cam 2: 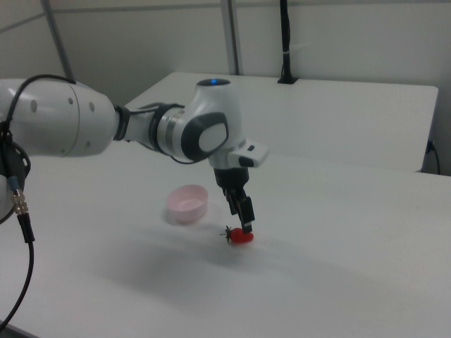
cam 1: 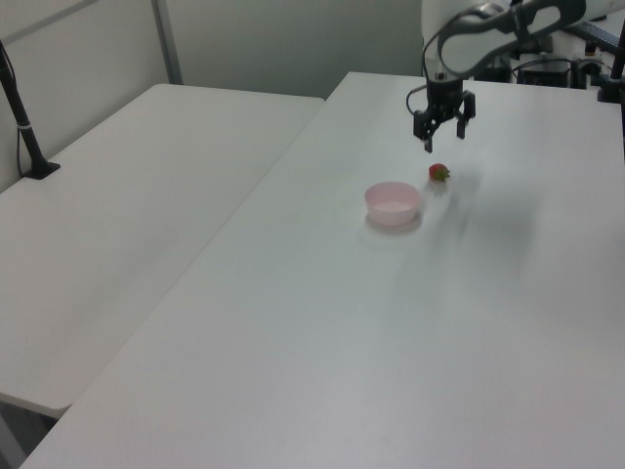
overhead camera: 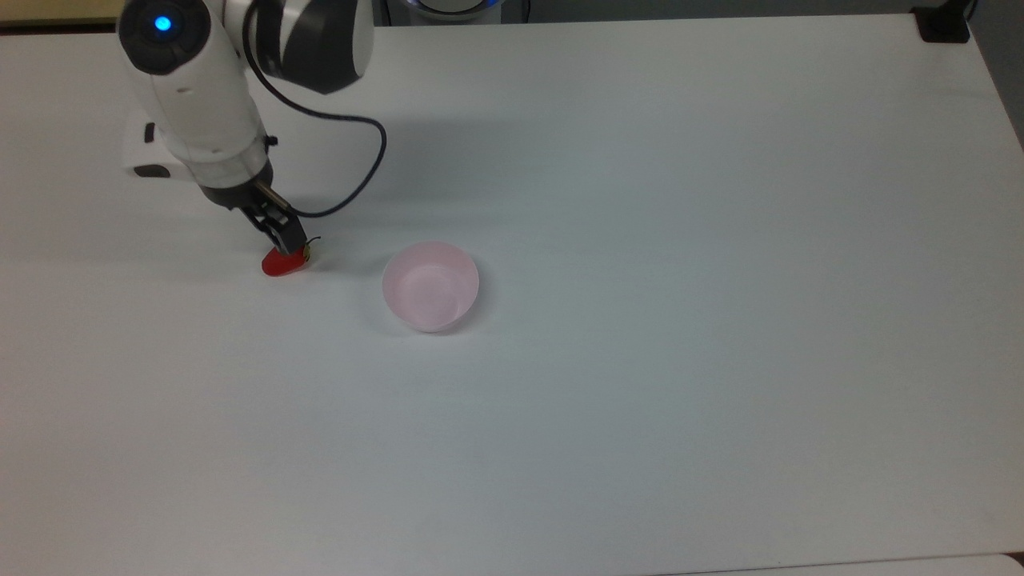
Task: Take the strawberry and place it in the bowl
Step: 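Lift the held strawberry and carry it over the pink bowl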
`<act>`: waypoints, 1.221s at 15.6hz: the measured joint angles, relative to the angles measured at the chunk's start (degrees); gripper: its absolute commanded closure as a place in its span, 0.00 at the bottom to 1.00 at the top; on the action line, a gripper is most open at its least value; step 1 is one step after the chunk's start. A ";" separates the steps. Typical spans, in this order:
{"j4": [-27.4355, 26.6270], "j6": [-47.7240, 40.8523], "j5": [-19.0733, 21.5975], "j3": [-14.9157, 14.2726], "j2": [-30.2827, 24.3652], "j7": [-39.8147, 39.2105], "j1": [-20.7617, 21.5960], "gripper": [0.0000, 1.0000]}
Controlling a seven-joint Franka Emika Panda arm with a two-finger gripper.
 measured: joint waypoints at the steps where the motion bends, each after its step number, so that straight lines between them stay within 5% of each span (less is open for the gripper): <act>1: -1.58 2.73 0.20 0.03 0.09 1.20 0.00 0.11; 5: -5.98 8.79 0.52 0.33 0.09 3.91 0.09 0.24; 9: -9.06 12.64 0.53 0.46 0.19 5.40 0.64 0.71; 11: -9.56 14.29 0.53 0.55 0.25 5.97 0.96 0.86; 16: -6.79 12.20 2.10 0.96 -2.47 6.08 1.14 0.81; 19: -4.02 7.27 2.36 3.73 -3.90 6.07 3.18 0.73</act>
